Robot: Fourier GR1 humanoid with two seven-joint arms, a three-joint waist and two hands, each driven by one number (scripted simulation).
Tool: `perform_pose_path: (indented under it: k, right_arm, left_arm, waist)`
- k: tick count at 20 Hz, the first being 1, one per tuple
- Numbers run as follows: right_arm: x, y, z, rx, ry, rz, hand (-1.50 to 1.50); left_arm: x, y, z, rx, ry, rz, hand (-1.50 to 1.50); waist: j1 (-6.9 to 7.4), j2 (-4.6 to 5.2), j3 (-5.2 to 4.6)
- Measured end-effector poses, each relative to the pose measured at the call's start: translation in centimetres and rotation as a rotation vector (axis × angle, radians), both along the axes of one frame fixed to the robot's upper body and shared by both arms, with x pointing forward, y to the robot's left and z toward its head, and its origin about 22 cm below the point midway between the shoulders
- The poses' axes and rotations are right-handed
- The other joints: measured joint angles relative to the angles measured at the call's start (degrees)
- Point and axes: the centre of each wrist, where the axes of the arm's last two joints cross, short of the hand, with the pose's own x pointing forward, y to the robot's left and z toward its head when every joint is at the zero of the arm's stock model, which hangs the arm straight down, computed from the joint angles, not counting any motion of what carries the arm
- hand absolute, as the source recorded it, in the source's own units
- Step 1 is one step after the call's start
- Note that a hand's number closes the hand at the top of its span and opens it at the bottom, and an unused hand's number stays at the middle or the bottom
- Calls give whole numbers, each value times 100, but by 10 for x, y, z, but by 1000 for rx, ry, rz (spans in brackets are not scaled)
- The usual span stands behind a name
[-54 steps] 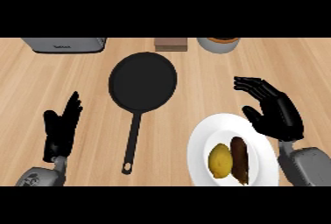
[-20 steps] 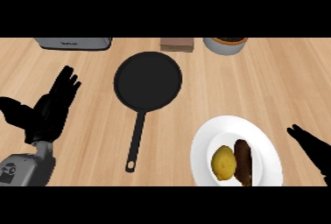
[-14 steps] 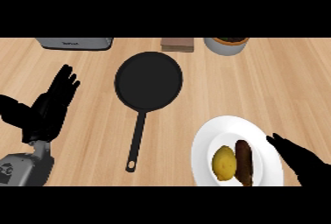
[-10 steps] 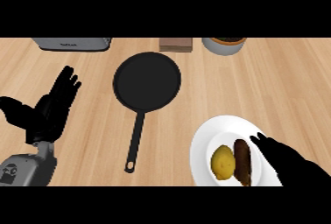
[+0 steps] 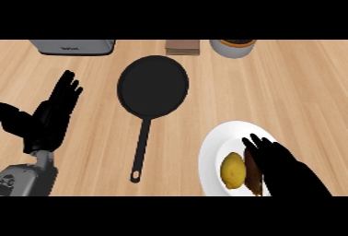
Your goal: Pick the lemon from the plate and place it in the pan
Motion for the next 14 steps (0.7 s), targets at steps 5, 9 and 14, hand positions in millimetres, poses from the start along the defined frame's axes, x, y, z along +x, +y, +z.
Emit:
perform_pose_path:
  k: [5,9,14]
  right_arm:
    - [8,24,-7,15,-11,27,-150]
    - [16,33,-20,-15,15,15,-150]
    - [31,37,-30,-49,32,-14,-150]
  left_arm:
    - [1,1,-6,-4,2,3,0]
    - [-2,4,-8,-6,5,6,0]
    - [-4,0,-9,-8,2,6,0]
  waist:
    - [-31,-3,2]
    - [-38,-5,2]
    - [-56,-6,4]
